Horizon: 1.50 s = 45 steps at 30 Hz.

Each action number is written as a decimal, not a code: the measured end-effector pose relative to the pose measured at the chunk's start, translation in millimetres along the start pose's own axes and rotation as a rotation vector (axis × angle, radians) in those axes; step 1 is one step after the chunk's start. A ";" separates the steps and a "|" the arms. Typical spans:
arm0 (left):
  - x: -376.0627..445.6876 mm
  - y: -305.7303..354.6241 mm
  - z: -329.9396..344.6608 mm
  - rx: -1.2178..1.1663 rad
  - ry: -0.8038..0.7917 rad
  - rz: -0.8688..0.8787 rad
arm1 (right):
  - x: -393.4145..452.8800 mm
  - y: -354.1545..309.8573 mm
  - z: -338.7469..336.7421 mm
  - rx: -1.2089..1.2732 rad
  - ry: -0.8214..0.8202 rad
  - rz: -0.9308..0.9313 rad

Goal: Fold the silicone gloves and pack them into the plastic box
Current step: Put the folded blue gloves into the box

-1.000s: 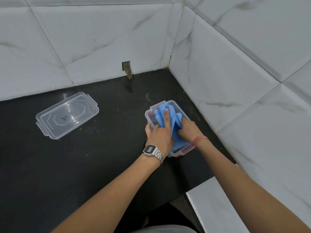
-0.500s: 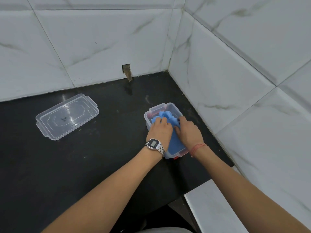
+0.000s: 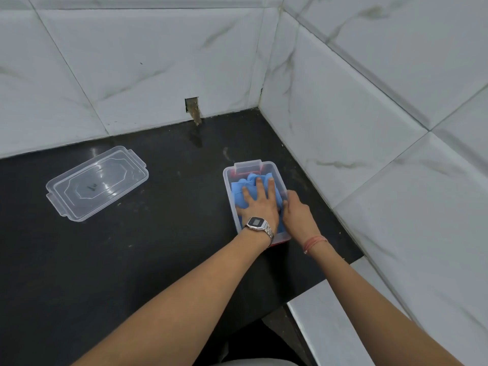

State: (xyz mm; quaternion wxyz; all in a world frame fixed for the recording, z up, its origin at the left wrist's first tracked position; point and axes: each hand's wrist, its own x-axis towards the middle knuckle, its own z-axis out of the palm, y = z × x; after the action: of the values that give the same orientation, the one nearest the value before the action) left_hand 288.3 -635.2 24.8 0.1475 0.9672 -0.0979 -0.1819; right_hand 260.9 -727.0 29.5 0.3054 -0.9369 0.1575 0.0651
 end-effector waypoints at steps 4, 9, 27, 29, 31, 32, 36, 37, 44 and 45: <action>5.1 -5.8 2.3 0.048 -0.074 0.003 | -7.3 -3.3 4.2 -0.005 -0.004 0.016; 11.5 -13.5 4.2 0.135 -0.107 0.051 | -9.9 -5.9 5.4 -0.006 0.001 0.051; -1.4 -7.0 -14.8 0.259 0.104 0.188 | -12.4 -8.6 7.3 -0.049 0.019 0.076; -5.6 -5.8 -16.2 0.223 0.206 0.221 | -12.3 -8.7 8.2 -0.046 0.021 0.077; -4.6 -8.1 -14.9 0.117 0.196 0.200 | -12.4 -9.2 8.3 -0.052 0.022 0.075; -2.8 -10.0 -13.4 0.057 0.158 0.181 | -12.4 -9.2 8.1 -0.053 0.025 0.075; 6.4 -16.9 -2.8 0.048 0.088 0.160 | -11.8 -8.2 8.5 -0.050 0.030 0.066; 8.4 -17.0 0.6 0.074 0.082 0.155 | -11.5 -7.6 8.5 -0.052 0.029 0.063; 19.7 -15.0 10.0 0.162 0.022 0.114 | -9.6 -4.7 9.0 -0.063 0.020 0.042; 20.9 -15.2 9.4 0.178 0.022 0.115 | -9.3 -4.3 9.1 -0.068 0.018 0.038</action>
State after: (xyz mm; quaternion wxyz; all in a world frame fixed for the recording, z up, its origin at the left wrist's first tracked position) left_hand 305.9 -628.3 4.8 0.0720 0.9713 -0.1674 -0.1531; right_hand 253.3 -716.0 26.5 0.2708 -0.9440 0.1758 0.0678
